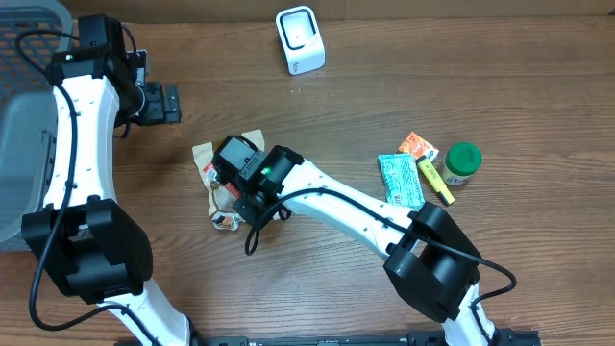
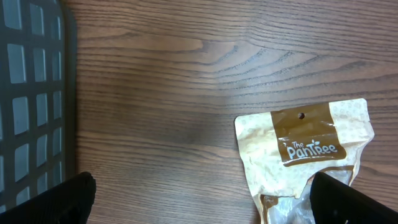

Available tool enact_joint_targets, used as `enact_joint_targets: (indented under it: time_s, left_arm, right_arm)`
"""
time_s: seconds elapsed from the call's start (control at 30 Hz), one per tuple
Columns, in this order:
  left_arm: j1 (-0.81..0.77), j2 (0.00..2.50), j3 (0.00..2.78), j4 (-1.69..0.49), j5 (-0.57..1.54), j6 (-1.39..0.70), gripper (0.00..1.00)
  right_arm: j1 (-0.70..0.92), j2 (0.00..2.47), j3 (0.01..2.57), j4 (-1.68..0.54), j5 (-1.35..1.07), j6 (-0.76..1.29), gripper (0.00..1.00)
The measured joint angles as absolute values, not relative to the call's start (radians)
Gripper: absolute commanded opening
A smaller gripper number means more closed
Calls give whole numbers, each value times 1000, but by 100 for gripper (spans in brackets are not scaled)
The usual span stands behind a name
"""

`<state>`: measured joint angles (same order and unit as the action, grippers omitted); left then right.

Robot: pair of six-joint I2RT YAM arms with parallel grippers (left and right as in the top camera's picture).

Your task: Scan the item barcode

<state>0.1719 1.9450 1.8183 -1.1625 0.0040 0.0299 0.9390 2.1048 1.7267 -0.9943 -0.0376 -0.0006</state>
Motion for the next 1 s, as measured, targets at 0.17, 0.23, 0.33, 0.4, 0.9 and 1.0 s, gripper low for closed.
enact_joint_targets:
  time_s: [0.17, 0.23, 0.33, 0.4, 0.9, 1.0]
  left_arm:
    - [172, 1945, 1818, -1163, 4, 30, 99]
    - [172, 1945, 1818, -1163, 4, 30, 99]
    - [172, 1945, 1819, -1163, 4, 30, 100]
    - [172, 1945, 1819, -1163, 4, 30, 100]
    - [172, 1945, 1819, -1163, 4, 30, 100]
    - [172, 1945, 1819, -1163, 4, 30, 100]
  right_arm:
    - [930, 2105, 1727, -997, -18, -1, 4]
    - [930, 2105, 1727, -1011, -15, -2, 4]
    - [930, 2105, 1727, -1037, -12, -4, 4]
    - [930, 2105, 1727, -1050, -10, -4, 4]
    - [930, 2105, 1669, -1053, -10, -4, 6]
    - [930, 2105, 1658, -1049, -10, -2, 18]
